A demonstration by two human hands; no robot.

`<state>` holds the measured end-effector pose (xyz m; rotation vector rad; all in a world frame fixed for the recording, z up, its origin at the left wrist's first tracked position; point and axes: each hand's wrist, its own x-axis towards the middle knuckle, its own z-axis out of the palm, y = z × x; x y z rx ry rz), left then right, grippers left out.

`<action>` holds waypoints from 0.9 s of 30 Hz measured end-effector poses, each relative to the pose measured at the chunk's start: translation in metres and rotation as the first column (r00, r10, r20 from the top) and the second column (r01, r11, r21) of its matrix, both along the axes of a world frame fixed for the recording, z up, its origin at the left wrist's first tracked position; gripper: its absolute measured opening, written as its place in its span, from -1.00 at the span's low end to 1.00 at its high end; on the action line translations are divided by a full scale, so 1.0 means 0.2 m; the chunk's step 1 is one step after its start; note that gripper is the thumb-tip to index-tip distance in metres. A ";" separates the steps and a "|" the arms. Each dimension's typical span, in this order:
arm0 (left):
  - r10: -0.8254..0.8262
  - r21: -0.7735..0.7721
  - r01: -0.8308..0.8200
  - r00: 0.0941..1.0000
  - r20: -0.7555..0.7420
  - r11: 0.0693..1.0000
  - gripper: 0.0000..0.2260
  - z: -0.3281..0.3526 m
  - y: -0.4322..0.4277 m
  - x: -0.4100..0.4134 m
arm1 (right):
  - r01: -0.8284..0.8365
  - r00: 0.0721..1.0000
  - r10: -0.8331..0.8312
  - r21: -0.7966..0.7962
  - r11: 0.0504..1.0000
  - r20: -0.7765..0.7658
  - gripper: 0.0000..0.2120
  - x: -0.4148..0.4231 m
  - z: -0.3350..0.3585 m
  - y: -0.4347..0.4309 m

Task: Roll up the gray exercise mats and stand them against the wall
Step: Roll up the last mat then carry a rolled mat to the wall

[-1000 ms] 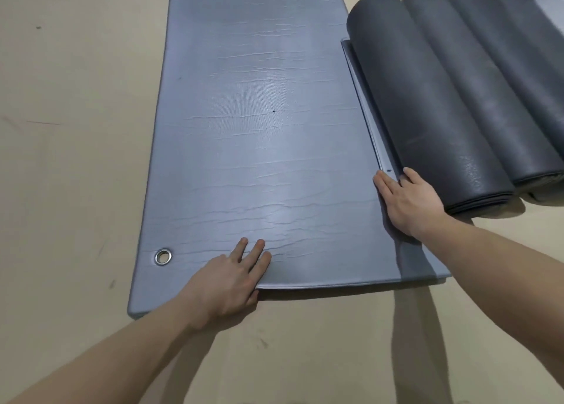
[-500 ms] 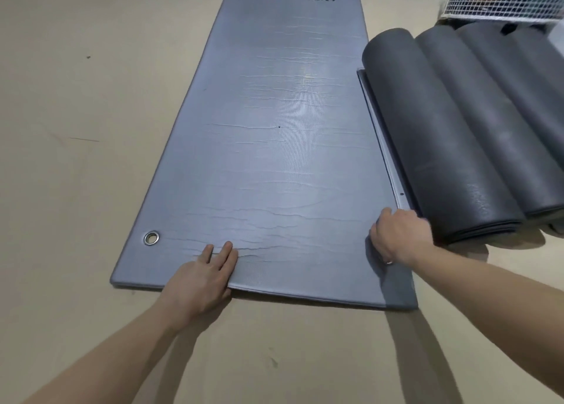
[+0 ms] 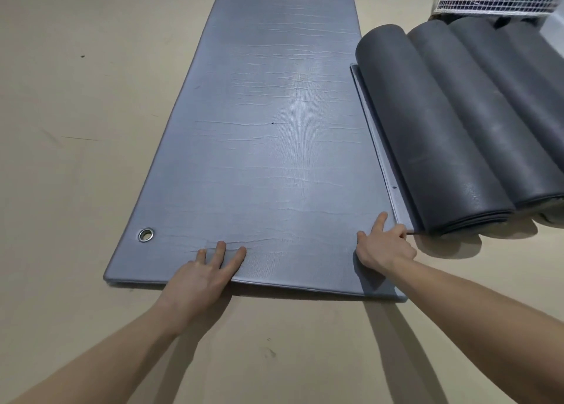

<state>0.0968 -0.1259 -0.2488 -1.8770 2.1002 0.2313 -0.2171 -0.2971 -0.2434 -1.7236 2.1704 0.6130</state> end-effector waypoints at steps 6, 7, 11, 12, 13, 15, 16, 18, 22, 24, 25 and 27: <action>-0.010 -0.045 0.011 1.000 0.025 0.999 -0.06 0.03 0.09 0.02 | -0.056 0.998 0.056 -0.022 0.998 0.007 -0.30 0.05 -0.03 0.02; -0.018 -0.054 0.020 0.999 0.039 0.998 -0.05 0.03 0.12 0.03 | -0.068 0.998 0.069 -0.031 0.997 0.014 -0.30 0.06 -0.03 0.02; 0.027 -0.032 -0.024 0.993 0.113 0.999 -0.01 0.00 0.22 0.12 | -0.138 0.988 0.140 -0.030 0.990 0.067 -0.28 0.16 -0.06 0.05; 0.038 -0.024 -0.035 0.989 0.143 0.999 0.00 0.00 0.23 0.14 | -0.159 0.984 0.161 -0.030 0.987 0.081 -0.27 0.19 -0.06 0.06; 0.031 0.006 -0.032 0.985 0.167 0.999 -0.01 0.02 0.23 0.15 | -0.185 0.978 0.187 -0.035 0.982 0.090 -0.27 0.21 -0.06 0.05; 0.027 0.035 -0.032 0.992 0.119 0.999 -0.14 0.04 0.23 0.14 | -0.245 0.967 0.247 -0.043 0.969 0.060 -0.27 0.25 -0.04 -0.01; 0.041 0.045 -0.046 0.994 0.103 0.998 -0.21 0.03 0.22 0.13 | -0.280 0.960 0.280 -0.035 0.959 0.013 -0.28 0.25 -0.02 -0.05; 0.111 0.107 -0.119 0.990 0.082 0.987 -0.28 0.08 0.18 0.09 | -0.412 0.899 0.404 -0.010 0.911 -0.165 -0.35 0.27 0.06 -0.12; 0.098 -0.008 -0.099 0.994 -0.053 0.995 -0.48 0.10 0.09 0.08 | -0.788 0.615 0.776 -0.138 0.600 -0.139 -0.47 0.40 0.20 -0.08; 0.194 0.117 -0.187 0.980 -0.048 0.975 -0.56 0.13 0.06 0.11 | -0.876 0.431 0.894 -0.181 0.447 0.123 -0.45 0.48 0.22 0.03; 0.225 0.134 -0.216 0.973 -0.055 0.967 -0.56 0.15 0.05 0.12 | -0.917 0.307 0.939 -0.216 0.335 0.155 -0.45 0.50 0.21 0.10; 0.239 0.011 -0.240 0.960 -0.146 0.971 -0.53 0.19 0.02 0.16 | -0.933 0.127 0.991 -0.335 0.131 0.033 -0.56 0.50 0.12 0.24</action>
